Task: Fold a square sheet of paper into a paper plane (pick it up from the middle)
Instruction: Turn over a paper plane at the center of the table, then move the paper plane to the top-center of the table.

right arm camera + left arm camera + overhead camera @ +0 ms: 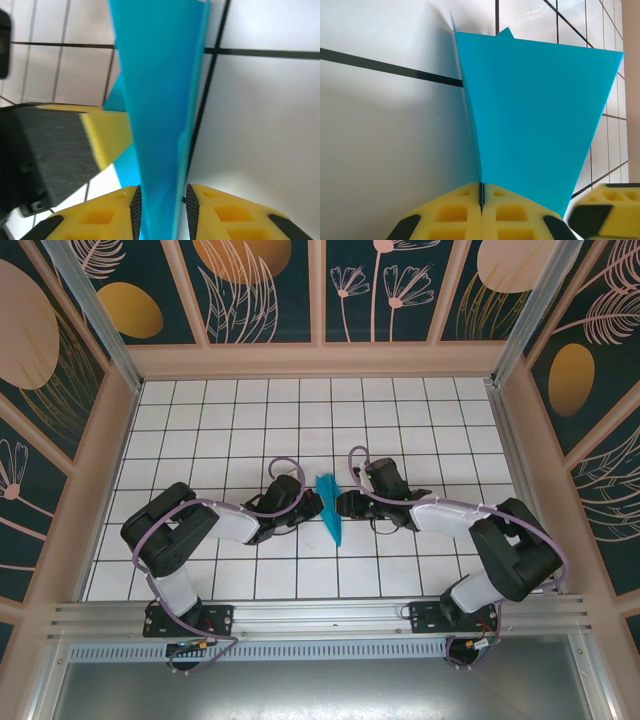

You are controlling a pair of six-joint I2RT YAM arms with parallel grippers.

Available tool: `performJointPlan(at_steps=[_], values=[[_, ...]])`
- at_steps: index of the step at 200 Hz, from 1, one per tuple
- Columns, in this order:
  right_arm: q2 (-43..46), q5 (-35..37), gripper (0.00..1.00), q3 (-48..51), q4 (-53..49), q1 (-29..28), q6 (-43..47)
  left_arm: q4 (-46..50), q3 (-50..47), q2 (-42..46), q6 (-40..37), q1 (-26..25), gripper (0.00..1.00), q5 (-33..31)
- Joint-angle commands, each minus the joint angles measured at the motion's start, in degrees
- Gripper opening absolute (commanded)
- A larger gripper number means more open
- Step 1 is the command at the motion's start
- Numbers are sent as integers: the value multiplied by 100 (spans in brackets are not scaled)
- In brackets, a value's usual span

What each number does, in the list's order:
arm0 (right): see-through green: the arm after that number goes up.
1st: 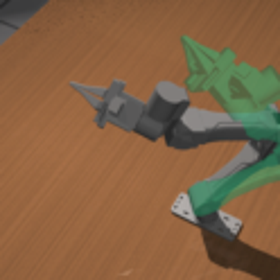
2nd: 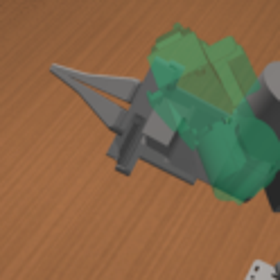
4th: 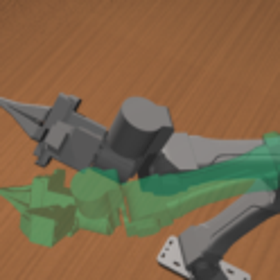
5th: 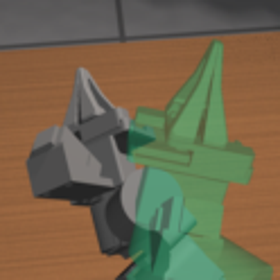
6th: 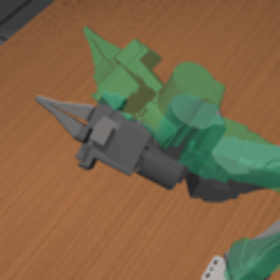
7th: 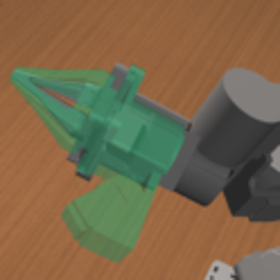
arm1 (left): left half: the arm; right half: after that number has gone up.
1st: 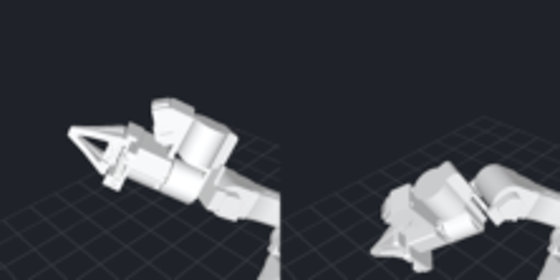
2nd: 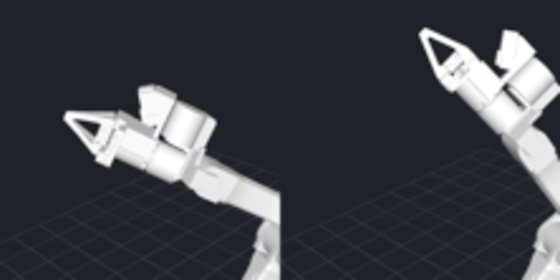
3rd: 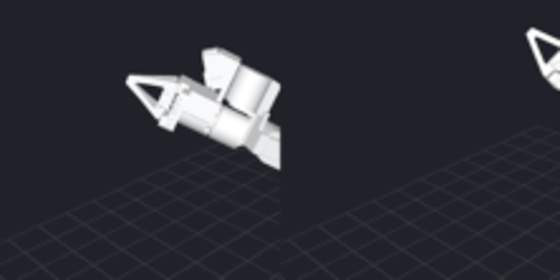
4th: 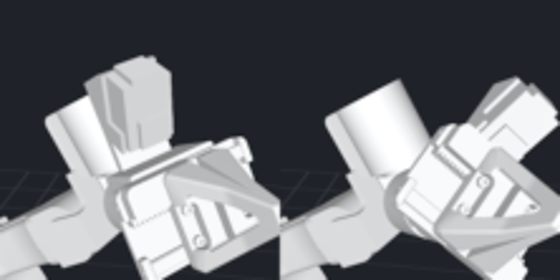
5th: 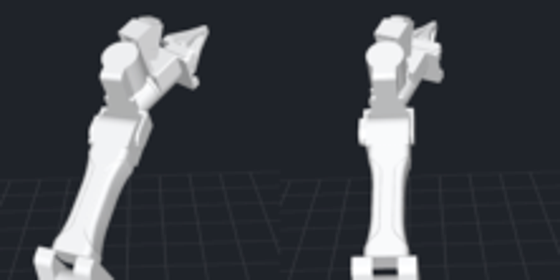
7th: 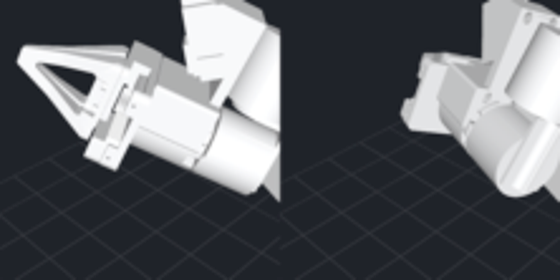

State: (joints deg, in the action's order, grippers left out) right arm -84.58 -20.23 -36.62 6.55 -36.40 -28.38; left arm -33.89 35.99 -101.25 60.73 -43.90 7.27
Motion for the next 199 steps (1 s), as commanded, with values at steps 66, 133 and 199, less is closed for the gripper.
performJointPlan(at_steps=[66, 133, 199], values=[[-364, 115, 35, -345, -219, -223, 78, -81, -30, -32, 29, -22, 0, -19], [-533, 49, 39, -285, -303, -319, -44, -76, -22, -26, 37, -20, 0, -31], [-653, 192, 44, -264, -354, -464, -181, -73, -3, -26, 27, -21, 0, -4]])
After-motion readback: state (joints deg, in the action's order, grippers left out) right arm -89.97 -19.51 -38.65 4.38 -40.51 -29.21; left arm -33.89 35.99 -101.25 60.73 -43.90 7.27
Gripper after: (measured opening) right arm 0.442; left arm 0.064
